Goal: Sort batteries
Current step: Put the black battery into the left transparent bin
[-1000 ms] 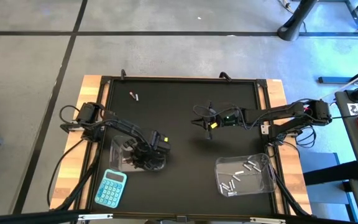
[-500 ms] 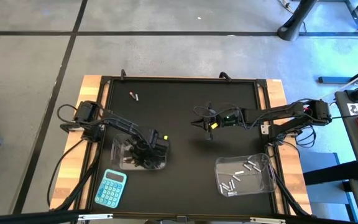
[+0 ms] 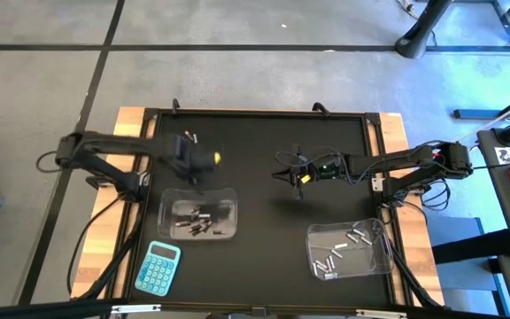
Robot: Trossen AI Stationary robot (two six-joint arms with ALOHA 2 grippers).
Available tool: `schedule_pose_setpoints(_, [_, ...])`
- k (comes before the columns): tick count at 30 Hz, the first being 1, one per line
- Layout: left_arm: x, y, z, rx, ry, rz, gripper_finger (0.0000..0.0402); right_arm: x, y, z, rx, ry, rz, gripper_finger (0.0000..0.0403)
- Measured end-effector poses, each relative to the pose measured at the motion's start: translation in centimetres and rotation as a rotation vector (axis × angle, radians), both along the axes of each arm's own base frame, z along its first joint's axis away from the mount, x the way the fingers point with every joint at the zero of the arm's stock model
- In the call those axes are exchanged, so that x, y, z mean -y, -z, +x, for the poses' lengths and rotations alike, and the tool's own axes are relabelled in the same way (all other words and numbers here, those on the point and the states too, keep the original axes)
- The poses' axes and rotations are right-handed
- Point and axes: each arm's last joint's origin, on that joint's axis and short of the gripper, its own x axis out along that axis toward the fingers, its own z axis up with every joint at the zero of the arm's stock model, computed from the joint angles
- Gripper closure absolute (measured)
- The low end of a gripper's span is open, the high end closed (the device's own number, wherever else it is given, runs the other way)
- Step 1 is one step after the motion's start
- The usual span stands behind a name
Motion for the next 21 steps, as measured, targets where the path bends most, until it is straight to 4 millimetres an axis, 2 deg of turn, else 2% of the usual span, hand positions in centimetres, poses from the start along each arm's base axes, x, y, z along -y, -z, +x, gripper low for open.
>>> schedule_pose_setpoints(2, [-2.5,0.1,-0.8,-0.028,-0.02,0.052,0.022,0.0,-0.1,0.0,0.012,0.0,-0.001,0.0379])
schedule_pose_setpoints(6, [-8.2,1.3,-1.6,-0.049,0.018,0.036,0.0218,0.0,-0.3,0.1,0.033,0.0,-0.003,0.0379])
schedule_pose_setpoints(11, [-14.7,3.4,-3.3,-0.081,-0.012,0.0,0.0183,0.0,-0.2,0.1,0.024,0.013,0.036,0.0379])
schedule_pose_setpoints(17, [-19.1,6.5,-5.1,-0.119,-0.192,-0.066,0.0127,0.0,-0.2,0.0,0.017,0.015,0.047,0.0379])
schedule_pose_setpoints(21, [-21.0,8.4,-5.6,-0.125,-0.295,-0.082,0.0121,0.0,-0.2,0.0,0.016,0.015,0.049,0.0379])
